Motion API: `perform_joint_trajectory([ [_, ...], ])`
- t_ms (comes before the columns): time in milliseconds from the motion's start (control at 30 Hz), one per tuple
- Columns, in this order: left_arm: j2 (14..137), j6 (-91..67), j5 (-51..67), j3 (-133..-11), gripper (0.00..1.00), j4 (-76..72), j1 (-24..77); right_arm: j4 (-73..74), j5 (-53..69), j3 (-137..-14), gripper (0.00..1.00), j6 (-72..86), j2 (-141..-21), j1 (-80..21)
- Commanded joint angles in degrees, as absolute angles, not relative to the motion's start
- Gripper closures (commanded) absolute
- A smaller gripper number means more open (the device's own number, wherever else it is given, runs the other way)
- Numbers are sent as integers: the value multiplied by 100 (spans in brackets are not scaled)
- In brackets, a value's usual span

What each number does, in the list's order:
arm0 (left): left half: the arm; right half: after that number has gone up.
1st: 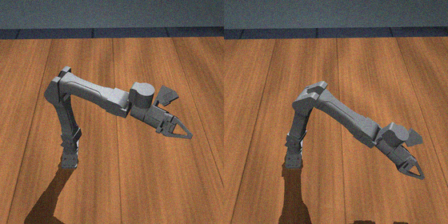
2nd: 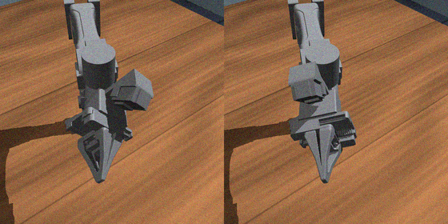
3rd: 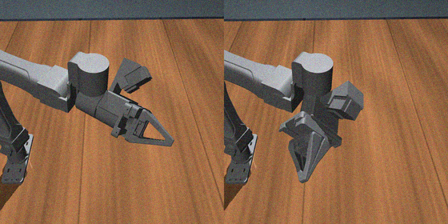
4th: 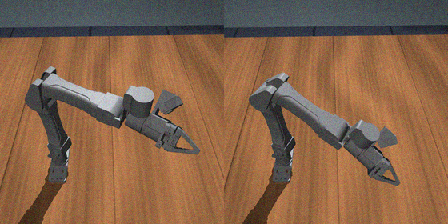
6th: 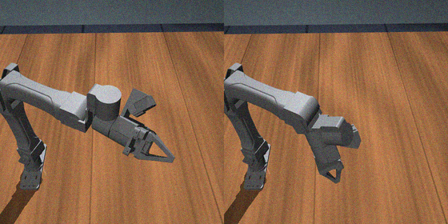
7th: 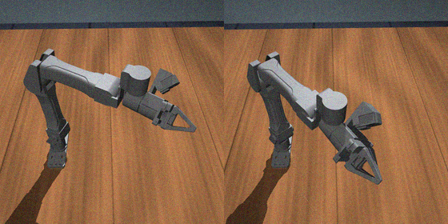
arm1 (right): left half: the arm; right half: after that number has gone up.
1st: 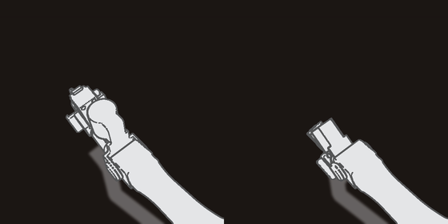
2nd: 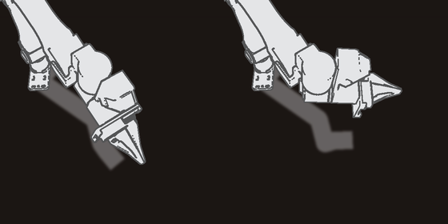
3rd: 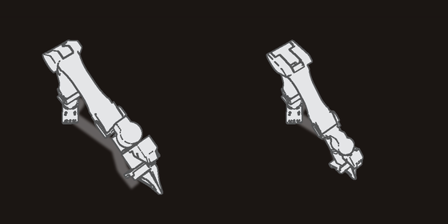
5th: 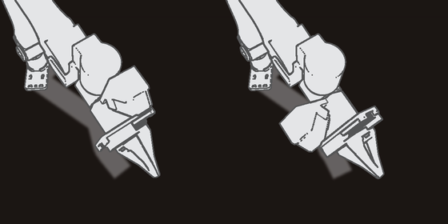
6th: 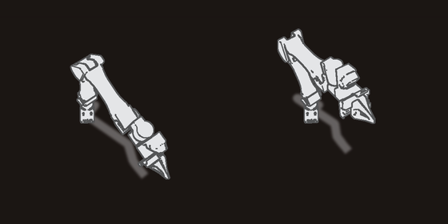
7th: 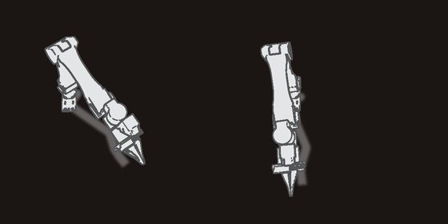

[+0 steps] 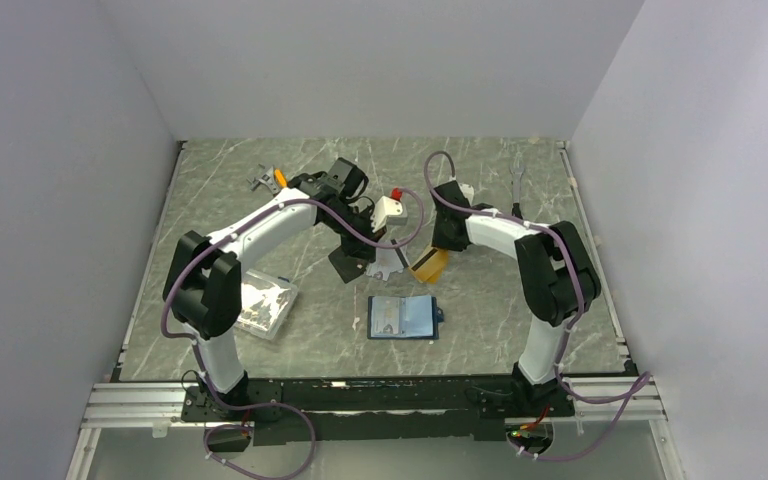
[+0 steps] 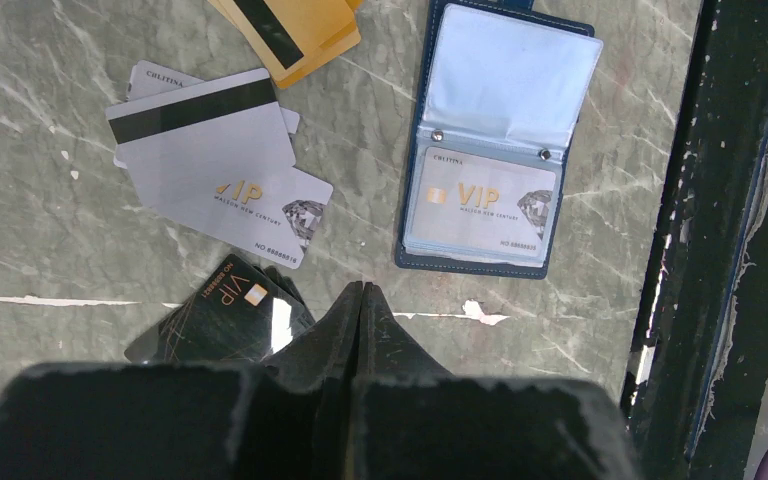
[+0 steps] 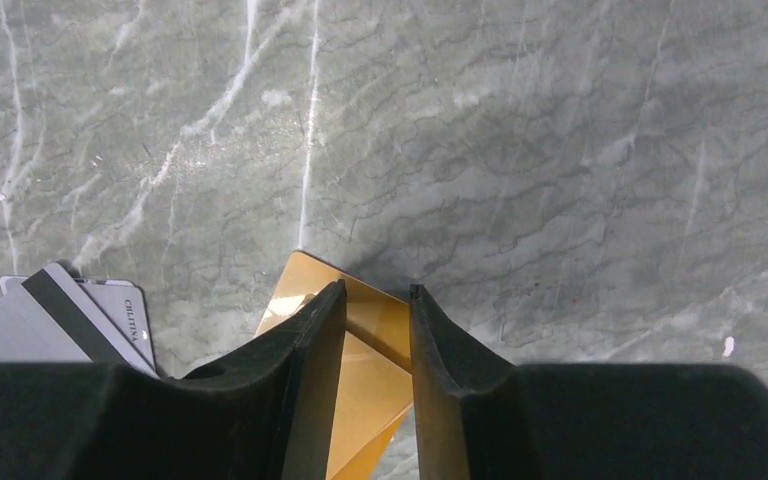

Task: Put the credit cards into the card holder
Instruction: Move the storage box to the center of the board.

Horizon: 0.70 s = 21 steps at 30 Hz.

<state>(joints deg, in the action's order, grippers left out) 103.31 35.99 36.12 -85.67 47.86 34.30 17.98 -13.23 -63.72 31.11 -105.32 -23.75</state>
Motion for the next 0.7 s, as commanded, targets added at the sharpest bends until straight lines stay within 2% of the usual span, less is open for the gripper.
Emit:
perform_joint_trajectory([
  [0,10407,3665,3643,-8947,97,4765,3430,2199,-1361,-6797,66,3062,-10527,-2188],
  [233,11393,3698,3243,-9857,95,4381,3679,2084,-642,-6748,60,3246,-9849,-1615],
  [433,12391,3834,3066,-10691,96,4322,4091,1467,335,-5559,63,3708,-8979,-1398],
  [667,12761,3926,2757,-10753,97,4035,4372,134,1830,-4029,65,4474,-8435,-978],
])
